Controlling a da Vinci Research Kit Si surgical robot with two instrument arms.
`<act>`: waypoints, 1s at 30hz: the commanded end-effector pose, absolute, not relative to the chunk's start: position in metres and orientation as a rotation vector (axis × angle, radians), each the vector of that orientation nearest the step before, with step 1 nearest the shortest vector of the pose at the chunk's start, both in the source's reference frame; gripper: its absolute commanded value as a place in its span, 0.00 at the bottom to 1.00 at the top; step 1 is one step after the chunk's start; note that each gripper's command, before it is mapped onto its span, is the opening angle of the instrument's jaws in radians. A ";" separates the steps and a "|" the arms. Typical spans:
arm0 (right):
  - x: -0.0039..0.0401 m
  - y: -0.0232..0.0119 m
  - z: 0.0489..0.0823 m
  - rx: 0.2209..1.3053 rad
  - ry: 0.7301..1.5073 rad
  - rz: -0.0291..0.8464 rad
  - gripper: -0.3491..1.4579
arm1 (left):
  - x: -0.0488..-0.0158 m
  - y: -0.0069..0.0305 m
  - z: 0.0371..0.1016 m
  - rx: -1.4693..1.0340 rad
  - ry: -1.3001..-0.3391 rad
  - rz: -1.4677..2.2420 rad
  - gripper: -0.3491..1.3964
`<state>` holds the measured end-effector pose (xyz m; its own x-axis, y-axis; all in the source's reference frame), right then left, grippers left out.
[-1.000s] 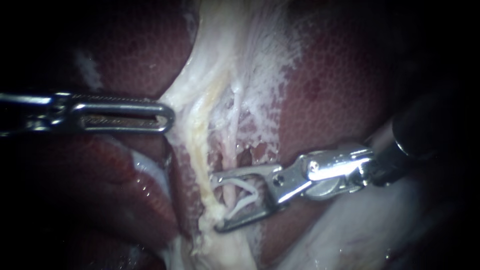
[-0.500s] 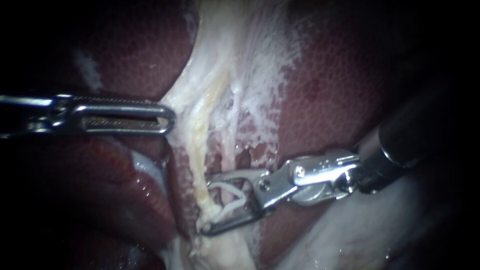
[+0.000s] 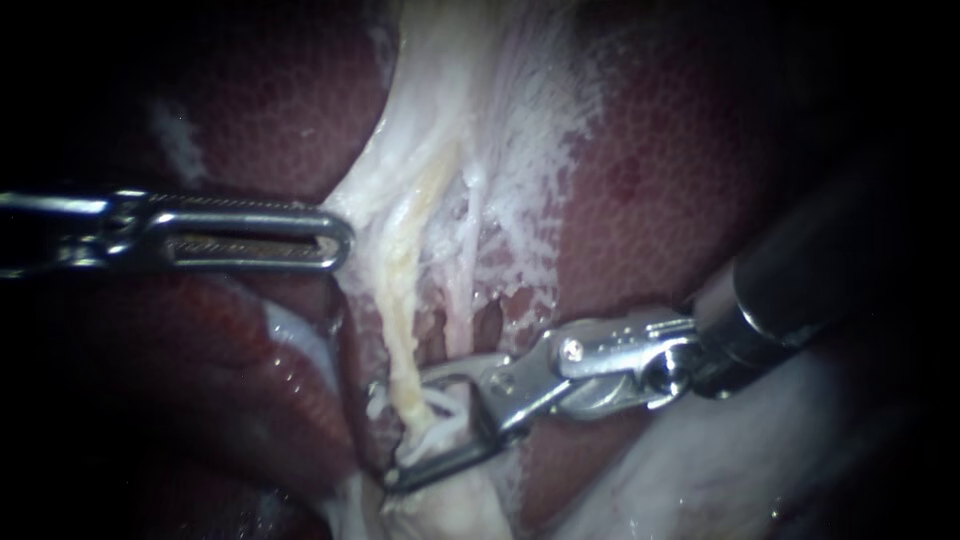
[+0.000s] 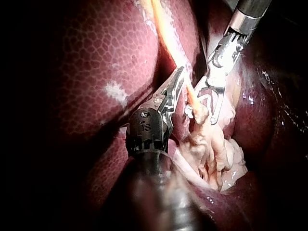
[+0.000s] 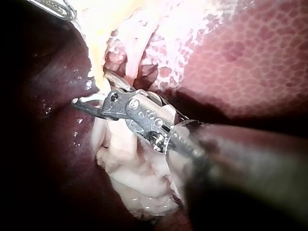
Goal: Clipping first clip left tube
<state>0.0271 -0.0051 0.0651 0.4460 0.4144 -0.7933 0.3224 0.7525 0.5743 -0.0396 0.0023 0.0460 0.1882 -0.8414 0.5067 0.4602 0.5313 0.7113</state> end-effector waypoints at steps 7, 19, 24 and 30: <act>0.0273 -0.0051 0.0655 0.758 1.138 0.062 0.48 | -0.0397 0.0021 0.0460 0.453 -1.014 -0.958 0.00; 0.0256 -0.0044 0.0666 0.820 1.130 0.049 0.00 | -0.0397 0.0021 0.0460 0.453 -1.014 -0.958 0.00; 0.0256 -0.0043 0.0667 0.821 1.128 0.055 0.00 | -0.0397 0.0021 0.0460 0.453 -1.014 -0.958 0.00; 0.0256 -0.0043 0.0667 0.821 1.128 0.054 0.00 | -0.0397 0.0021 0.0460 0.453 -1.014 -0.958 0.00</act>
<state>0.0256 -0.0043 0.0667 0.4601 0.4308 -0.7764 0.3542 0.7127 0.6054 -0.0397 0.0021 0.0460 0.1892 -0.8409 0.5070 0.4589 0.5322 0.7115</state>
